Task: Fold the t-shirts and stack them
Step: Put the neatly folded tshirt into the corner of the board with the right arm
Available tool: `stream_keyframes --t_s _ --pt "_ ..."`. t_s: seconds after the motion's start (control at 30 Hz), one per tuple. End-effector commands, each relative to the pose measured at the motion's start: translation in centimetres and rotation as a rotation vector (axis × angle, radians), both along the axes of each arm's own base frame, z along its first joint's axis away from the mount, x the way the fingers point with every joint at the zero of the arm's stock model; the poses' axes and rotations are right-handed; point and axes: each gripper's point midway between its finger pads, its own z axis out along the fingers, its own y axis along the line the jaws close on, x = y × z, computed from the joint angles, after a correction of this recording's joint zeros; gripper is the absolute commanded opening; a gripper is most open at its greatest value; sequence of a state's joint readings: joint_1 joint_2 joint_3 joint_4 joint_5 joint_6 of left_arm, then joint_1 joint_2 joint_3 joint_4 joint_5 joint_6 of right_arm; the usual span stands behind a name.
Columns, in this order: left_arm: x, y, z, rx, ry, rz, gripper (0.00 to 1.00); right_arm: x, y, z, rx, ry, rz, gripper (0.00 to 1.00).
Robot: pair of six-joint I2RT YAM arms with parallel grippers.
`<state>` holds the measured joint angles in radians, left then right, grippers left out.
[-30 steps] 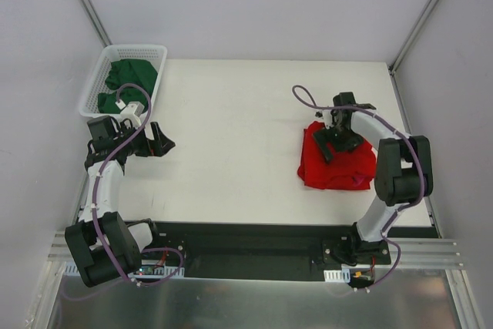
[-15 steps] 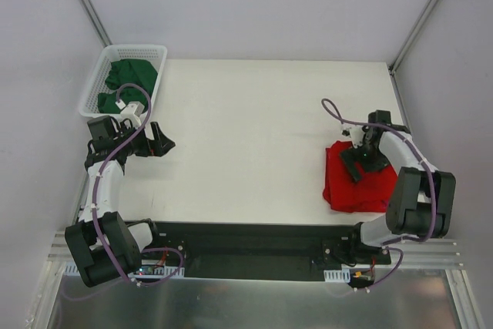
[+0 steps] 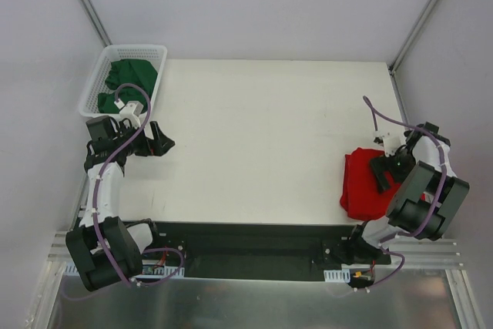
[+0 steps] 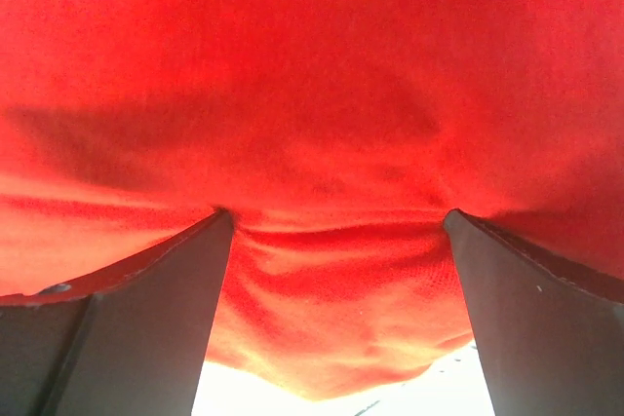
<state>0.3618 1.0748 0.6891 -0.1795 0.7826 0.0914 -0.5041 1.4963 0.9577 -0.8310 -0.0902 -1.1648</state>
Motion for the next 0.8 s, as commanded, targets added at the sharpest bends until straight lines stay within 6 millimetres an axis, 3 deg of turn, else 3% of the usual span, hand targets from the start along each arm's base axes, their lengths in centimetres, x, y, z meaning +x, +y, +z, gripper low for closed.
stream_keyframes --t_s 0.0,0.17,0.37,0.53,0.63,0.77 --pt "0.4 0.3 1.7 0.019 -0.063 0.002 0.99 0.4 0.6 2.2 0.023 -0.05 0.052 0.96" --pt "0.5 0.2 1.7 0.018 -0.061 -0.003 0.99 1.8 -0.3 5.7 -0.018 -0.118 0.046 0.96" --pt "0.5 0.3 1.4 0.019 -0.056 -0.004 0.99 1.8 1.7 7.2 0.022 -0.134 0.035 0.96" --pt "0.5 0.4 1.5 0.03 -0.065 -0.004 0.99 0.9 3.7 5.3 0.034 -0.094 0.055 0.96" --pt "0.4 0.3 1.4 0.028 -0.063 -0.006 0.99 0.1 4.0 3.8 0.023 -0.07 0.042 0.96" --pt "0.3 0.3 1.2 0.027 -0.058 -0.005 0.99 -0.7 3.4 3.3 -0.028 -0.072 0.039 0.96"
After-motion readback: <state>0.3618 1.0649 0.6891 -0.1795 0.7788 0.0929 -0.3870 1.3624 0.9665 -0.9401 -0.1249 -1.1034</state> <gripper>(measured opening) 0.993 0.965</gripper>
